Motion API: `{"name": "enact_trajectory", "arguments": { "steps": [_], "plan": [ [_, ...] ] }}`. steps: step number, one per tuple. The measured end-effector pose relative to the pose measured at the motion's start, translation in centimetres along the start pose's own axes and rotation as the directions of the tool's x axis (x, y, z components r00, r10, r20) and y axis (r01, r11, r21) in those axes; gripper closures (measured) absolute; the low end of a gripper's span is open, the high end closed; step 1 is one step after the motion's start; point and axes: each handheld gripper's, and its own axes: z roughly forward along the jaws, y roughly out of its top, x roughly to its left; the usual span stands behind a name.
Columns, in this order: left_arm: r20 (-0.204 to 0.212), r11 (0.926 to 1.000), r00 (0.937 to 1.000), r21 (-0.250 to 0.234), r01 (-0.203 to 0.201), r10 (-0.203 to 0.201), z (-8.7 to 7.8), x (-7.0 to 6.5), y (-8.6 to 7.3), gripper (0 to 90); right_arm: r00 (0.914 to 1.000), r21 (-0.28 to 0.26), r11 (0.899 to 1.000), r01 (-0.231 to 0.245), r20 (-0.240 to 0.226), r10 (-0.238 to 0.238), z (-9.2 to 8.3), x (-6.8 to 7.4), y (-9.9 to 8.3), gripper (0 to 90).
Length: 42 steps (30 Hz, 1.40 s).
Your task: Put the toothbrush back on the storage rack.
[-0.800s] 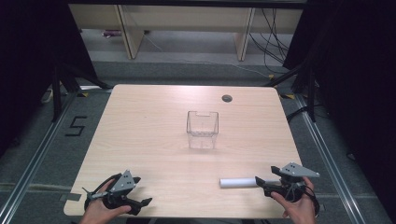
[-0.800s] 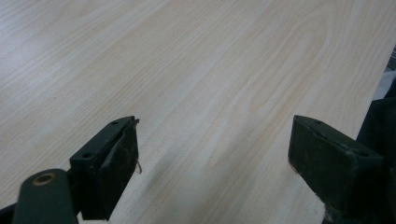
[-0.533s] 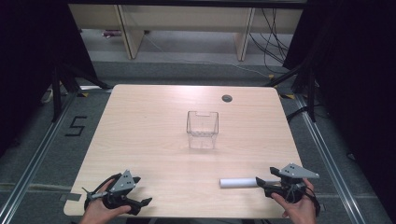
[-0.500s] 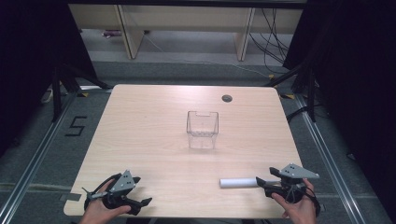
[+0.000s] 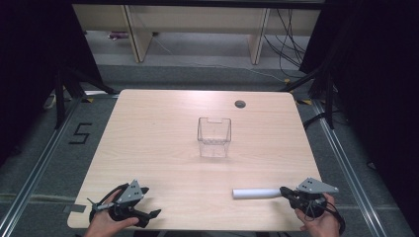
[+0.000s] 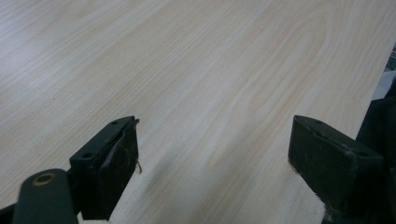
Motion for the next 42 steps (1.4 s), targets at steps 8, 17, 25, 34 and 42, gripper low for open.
{"name": "enact_trajectory", "arguments": {
  "steps": [8,17,25,34,42],
  "plan": [
    [-0.001,1.0000,1.0000,-0.004,0.005,-0.005,0.0,0.0,0.0,15.6,0.9992,0.065,0.997,0.040,0.004,-0.040,0.8,-0.4,-0.4,90.0],
    [0.001,1.0000,1.0000,0.002,0.000,0.000,0.0,0.0,0.0,15.7,0.9997,0.127,0.992,-0.006,0.022,0.004,0.9,-0.9,-0.9,90.0],
    [0.001,1.0000,1.0000,0.000,0.004,-0.004,0.1,0.0,0.0,15.7,0.9995,0.130,0.991,0.011,0.029,-0.015,1.6,-0.9,-0.8,90.0],
    [0.002,1.0000,1.0000,0.006,0.000,0.000,0.1,0.0,0.0,15.7,0.9995,0.145,0.989,-0.004,0.031,-0.001,2.5,-1.1,-0.1,90.0],
    [0.001,1.0000,1.0000,0.001,0.006,-0.006,0.0,0.0,0.0,15.7,0.9992,0.134,0.990,0.031,0.020,-0.034,3.8,-1.3,1.0,90.0]
  ]
}}
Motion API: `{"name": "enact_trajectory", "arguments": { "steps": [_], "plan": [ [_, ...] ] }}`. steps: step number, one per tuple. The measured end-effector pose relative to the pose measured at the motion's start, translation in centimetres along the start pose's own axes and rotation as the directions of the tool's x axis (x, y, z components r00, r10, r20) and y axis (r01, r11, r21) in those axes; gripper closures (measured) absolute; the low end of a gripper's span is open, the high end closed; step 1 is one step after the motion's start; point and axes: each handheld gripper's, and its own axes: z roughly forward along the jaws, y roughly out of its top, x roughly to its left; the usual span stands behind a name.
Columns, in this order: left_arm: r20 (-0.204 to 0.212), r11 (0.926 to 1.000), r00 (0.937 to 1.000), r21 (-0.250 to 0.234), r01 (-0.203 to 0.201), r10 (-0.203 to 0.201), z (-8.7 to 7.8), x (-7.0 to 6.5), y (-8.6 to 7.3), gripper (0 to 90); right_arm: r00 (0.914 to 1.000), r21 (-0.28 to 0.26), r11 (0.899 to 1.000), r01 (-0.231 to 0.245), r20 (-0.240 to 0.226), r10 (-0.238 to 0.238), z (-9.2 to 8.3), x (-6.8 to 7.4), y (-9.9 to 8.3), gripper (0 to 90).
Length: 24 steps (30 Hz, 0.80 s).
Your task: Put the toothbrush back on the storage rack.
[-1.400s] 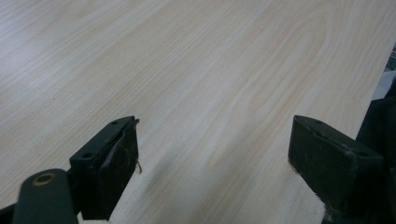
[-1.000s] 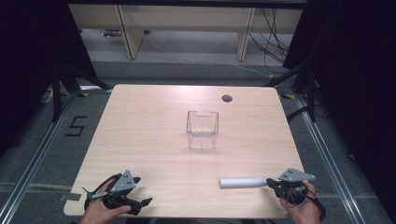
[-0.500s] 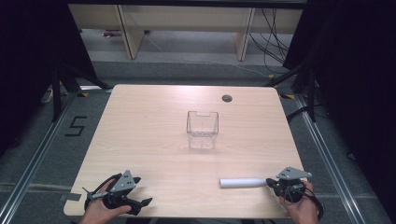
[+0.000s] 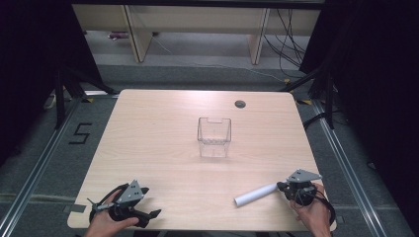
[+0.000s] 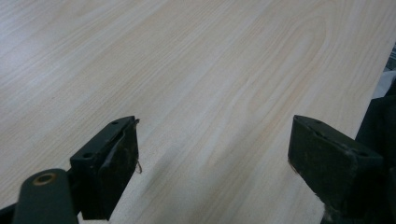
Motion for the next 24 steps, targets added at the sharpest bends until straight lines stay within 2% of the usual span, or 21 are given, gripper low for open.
{"name": "enact_trajectory", "arguments": {
  "steps": [7,8,12,14,15,16,20,23,24],
  "plan": [
    [0.002,1.0000,1.0000,0.003,-0.002,0.002,0.0,0.0,0.0,15.7,0.9995,0.018,0.999,0.033,0.001,-0.033,1.1,0.1,1.5,90.0],
    [0.001,1.0000,1.0000,0.007,-0.004,0.004,0.0,0.0,0.0,15.8,0.9983,0.011,0.998,0.058,0.007,-0.058,1.4,0.0,1.8,90.0],
    [0.000,1.0000,1.0000,0.007,-0.003,0.003,0.0,0.0,0.0,15.8,0.9975,0.025,0.997,0.071,-0.007,-0.071,2.2,0.4,2.8,90.0],
    [0.002,1.0000,1.0000,0.003,-0.001,0.001,0.0,0.0,0.0,15.8,0.9958,0.023,0.996,0.092,-0.010,-0.091,2.7,0.6,3.4,90.0],
    [0.002,1.0000,1.0000,0.003,-0.001,0.001,0.0,0.0,0.0,15.8,0.9966,0.029,0.996,0.081,-0.013,-0.081,2.9,0.9,3.6,90.0],
    [0.000,1.0000,1.0000,0.004,-0.003,0.003,0.0,0.0,0.0,15.8,0.9937,0.026,0.993,0.112,-0.011,-0.111,3.2,0.8,4.0,90.0],
    [0.001,1.0000,1.0000,0.002,-0.004,0.004,0.0,0.0,0.0,15.8,0.9912,0.035,0.991,0.132,-0.011,-0.132,3.9,1.2,4.8,90.0],
    [0.002,1.0000,1.0000,0.002,-0.005,0.005,0.0,0.0,0.0,15.8,0.9912,0.036,0.991,0.132,-0.017,-0.131,3.9,1.2,5.1,85.9],
    [0.002,1.0000,1.0000,0.002,-0.006,0.006,-0.1,0.0,0.0,15.8,0.9929,0.038,0.992,0.119,-0.018,-0.118,3.9,1.2,5.1,85.4]
  ]
}}
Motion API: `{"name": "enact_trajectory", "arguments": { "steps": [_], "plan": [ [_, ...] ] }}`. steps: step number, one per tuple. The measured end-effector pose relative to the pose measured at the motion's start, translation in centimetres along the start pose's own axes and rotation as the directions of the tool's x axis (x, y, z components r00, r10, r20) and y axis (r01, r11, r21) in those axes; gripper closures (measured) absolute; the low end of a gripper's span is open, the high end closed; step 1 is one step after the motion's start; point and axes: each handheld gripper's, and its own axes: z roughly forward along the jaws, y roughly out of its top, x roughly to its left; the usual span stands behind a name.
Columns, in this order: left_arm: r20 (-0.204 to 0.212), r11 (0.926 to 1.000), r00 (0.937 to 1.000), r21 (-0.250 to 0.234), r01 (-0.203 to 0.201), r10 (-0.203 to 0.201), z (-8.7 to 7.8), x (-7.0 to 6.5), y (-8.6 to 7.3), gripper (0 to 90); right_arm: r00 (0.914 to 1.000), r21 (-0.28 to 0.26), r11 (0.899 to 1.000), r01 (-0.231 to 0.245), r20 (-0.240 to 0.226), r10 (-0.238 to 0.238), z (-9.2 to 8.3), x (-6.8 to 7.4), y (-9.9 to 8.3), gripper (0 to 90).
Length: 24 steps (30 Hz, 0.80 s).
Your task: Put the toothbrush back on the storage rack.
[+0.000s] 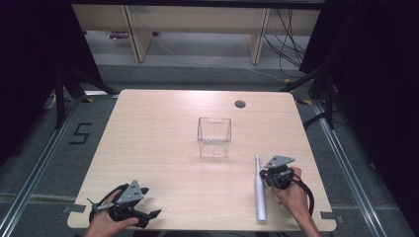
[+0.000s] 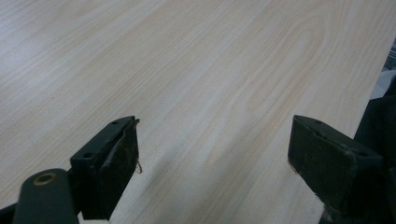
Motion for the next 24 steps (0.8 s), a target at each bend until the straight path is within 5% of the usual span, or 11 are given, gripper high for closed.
{"name": "enact_trajectory", "arguments": {
  "steps": [6,9,10,18,19,24],
  "plan": [
    [0.000,1.0000,1.0000,0.000,0.002,-0.002,0.0,0.0,0.0,15.8,0.9996,0.000,1.000,-0.018,-0.021,0.018,0.3,0.0,0.1,84.9],
    [0.000,1.0000,1.0000,0.001,0.000,0.000,0.0,0.0,0.0,15.8,0.9998,0.001,1.000,0.012,-0.019,-0.012,0.6,0.1,0.5,85.1],
    [0.000,1.0000,1.0000,0.000,0.001,-0.001,0.0,0.0,0.0,15.8,0.9996,0.010,1.000,-0.014,-0.025,0.014,0.6,0.3,0.6,85.1],
    [0.001,1.0000,1.0000,-0.007,0.004,-0.004,0.0,0.0,0.0,15.8,0.9976,0.013,0.998,0.059,-0.038,-0.059,1.5,0.8,1.6,84.9],
    [0.002,1.0000,1.0000,-0.006,0.004,-0.004,0.0,0.0,0.0,15.8,0.9991,0.012,0.999,0.033,-0.029,-0.033,1.6,1.2,1.7,84.9],
    [0.003,1.0000,1.0000,-0.004,0.002,-0.002,0.0,0.0,0.0,15.8,0.9973,0.016,0.998,0.060,-0.041,-0.060,1.4,1.2,2.0,83.6]
  ]
}}
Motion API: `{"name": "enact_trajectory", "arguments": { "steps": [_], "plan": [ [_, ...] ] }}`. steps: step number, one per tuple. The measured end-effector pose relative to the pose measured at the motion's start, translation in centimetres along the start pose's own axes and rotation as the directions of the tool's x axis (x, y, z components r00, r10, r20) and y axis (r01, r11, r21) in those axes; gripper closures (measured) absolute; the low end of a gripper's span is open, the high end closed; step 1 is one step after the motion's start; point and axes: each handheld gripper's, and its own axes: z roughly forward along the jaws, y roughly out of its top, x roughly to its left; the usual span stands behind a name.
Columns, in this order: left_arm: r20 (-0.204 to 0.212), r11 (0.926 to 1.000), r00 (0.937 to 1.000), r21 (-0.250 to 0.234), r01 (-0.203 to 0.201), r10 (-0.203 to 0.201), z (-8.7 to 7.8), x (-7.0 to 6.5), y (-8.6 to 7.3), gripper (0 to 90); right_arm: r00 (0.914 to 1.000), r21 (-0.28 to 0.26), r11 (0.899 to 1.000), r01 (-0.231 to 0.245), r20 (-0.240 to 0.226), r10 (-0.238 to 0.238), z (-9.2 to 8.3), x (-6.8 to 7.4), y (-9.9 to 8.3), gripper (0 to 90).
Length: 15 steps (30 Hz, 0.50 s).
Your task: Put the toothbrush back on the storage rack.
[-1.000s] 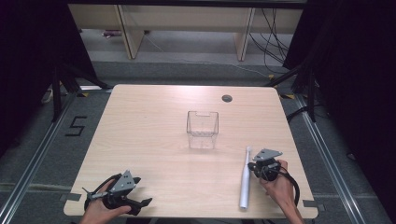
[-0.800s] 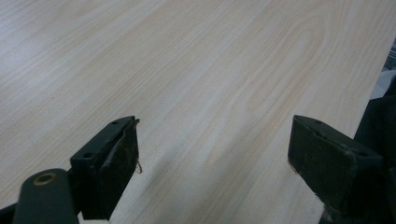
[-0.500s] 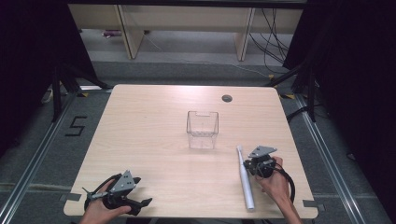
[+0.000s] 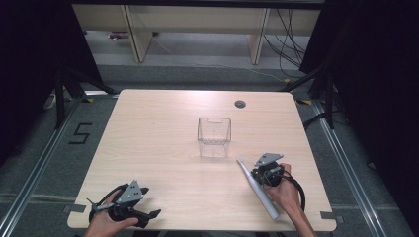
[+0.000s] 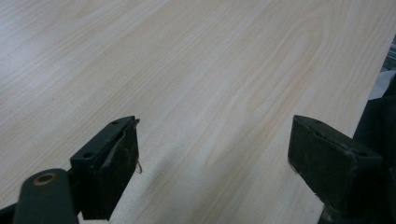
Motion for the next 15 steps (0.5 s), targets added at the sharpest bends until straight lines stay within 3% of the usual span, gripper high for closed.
{"name": "enact_trajectory", "arguments": {
  "steps": [2,5,8,9,14,15],
  "plan": [
    [-0.001,1.0000,1.0000,0.004,-0.003,0.003,0.0,0.0,0.0,15.8,0.9995,0.005,1.000,0.023,0.023,-0.023,-0.2,-0.1,0.2,82.2],
    [0.001,1.0000,1.0000,0.000,-0.001,0.001,0.0,0.0,0.0,15.8,0.9997,-0.008,1.000,0.023,-0.005,-0.023,-0.5,-0.4,0.3,77.3],
    [-0.002,1.0000,1.0000,-0.007,-0.004,0.004,-0.1,0.0,0.1,15.8,0.9992,-0.005,0.999,-0.039,-0.009,0.039,-1.1,-0.9,-0.2,68.7],
    [-0.002,1.0000,1.0000,-0.006,-0.004,0.004,-0.1,0.0,0.1,15.8,0.9962,0.001,0.996,-0.087,0.005,0.087,-1.5,-1.0,-0.3,66.5],
    [-0.004,1.0000,1.0000,-0.002,0.004,-0.004,-0.1,0.0,0.0,15.8,0.9908,0.033,0.991,-0.134,-0.015,0.134,-3.0,-1.5,-0.1,57.3],
    [-0.005,1.0000,1.0000,-0.002,0.004,-0.004,-0.1,0.0,0.0,15.8,0.9859,0.033,0.986,-0.166,-0.015,0.167,-3.2,-1.2,0.1,55.7]
  ]
}}
